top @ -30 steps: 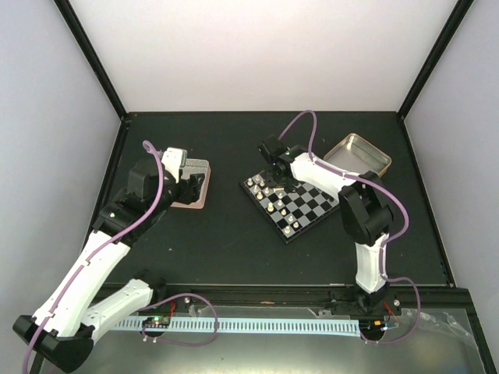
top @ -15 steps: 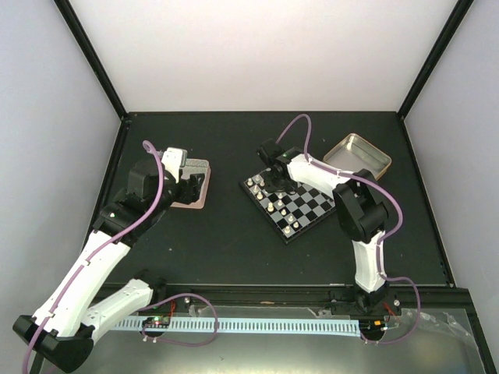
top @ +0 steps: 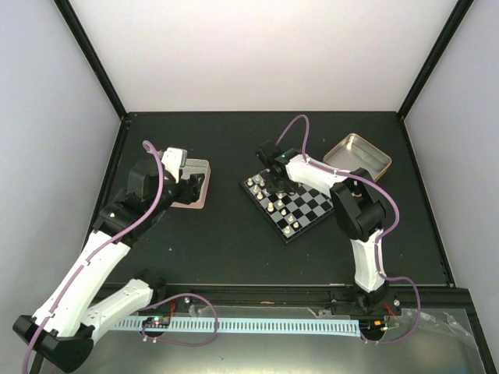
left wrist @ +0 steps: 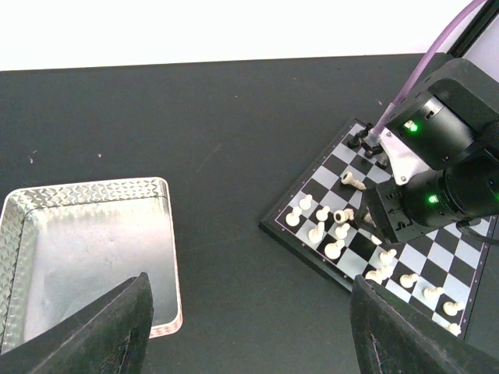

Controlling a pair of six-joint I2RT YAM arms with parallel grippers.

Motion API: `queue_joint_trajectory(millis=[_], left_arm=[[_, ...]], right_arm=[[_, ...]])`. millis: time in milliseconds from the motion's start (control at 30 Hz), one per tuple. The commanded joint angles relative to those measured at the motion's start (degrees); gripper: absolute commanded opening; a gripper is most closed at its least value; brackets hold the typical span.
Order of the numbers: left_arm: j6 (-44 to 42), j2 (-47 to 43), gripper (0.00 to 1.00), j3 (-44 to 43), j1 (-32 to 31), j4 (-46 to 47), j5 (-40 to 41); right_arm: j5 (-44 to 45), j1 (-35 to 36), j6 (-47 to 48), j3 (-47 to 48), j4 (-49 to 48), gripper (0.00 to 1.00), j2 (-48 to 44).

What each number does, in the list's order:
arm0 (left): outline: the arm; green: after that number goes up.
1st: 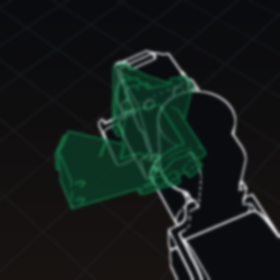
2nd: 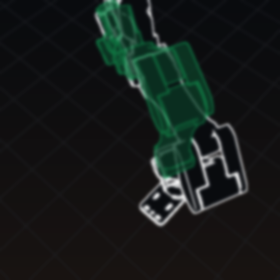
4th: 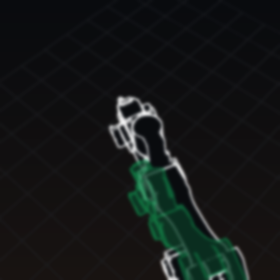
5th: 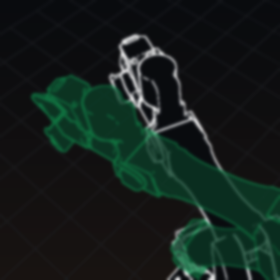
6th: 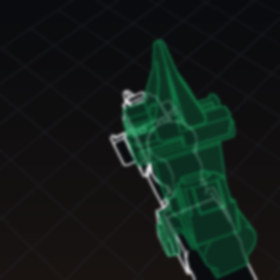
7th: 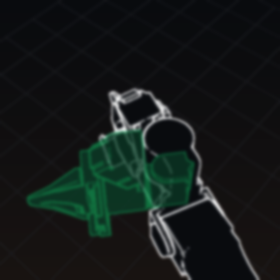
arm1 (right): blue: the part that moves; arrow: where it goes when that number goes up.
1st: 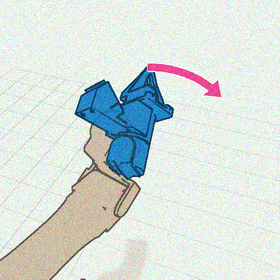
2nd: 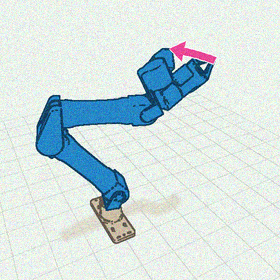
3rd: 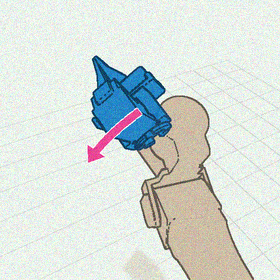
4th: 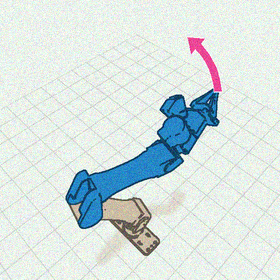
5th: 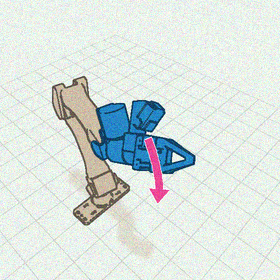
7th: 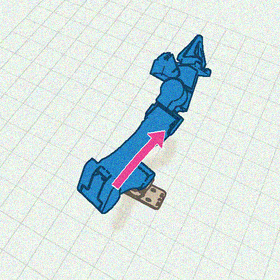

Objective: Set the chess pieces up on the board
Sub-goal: Pick up the chess piece from the chessboard.

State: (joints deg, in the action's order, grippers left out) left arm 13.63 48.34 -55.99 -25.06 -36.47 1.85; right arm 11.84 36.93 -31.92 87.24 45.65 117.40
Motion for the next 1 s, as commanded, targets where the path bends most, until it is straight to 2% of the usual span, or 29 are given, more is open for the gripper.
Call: queue_joint_trajectory(millis=[0, 267, 733, 967], left_arm=[[-0.55, -0.52, 0.70, 0.09, 0.55, 0.94, -0.75], [-0.60, -0.61, 0.71, 0.09, 0.62, 0.97, -0.71], [-0.56, -0.63, 0.71, 0.09, 0.54, 0.96, -0.84], [-0.53, -0.70, 0.70, 0.09, 0.56, 1.02, -0.81]], right_arm=[[2.49, -0.06, -1.31, 0.57, 1.01, 0.42, 0.96], [4.94, -1.14, -4.36, -1.98, 0.91, 0.45, -1.61], [4.30, -2.98, -7.01, -4.24, -0.01, 0.49, -4.41], [3.90, -3.15, -7.88, -3.21, 0.05, 0.57, -3.07]])
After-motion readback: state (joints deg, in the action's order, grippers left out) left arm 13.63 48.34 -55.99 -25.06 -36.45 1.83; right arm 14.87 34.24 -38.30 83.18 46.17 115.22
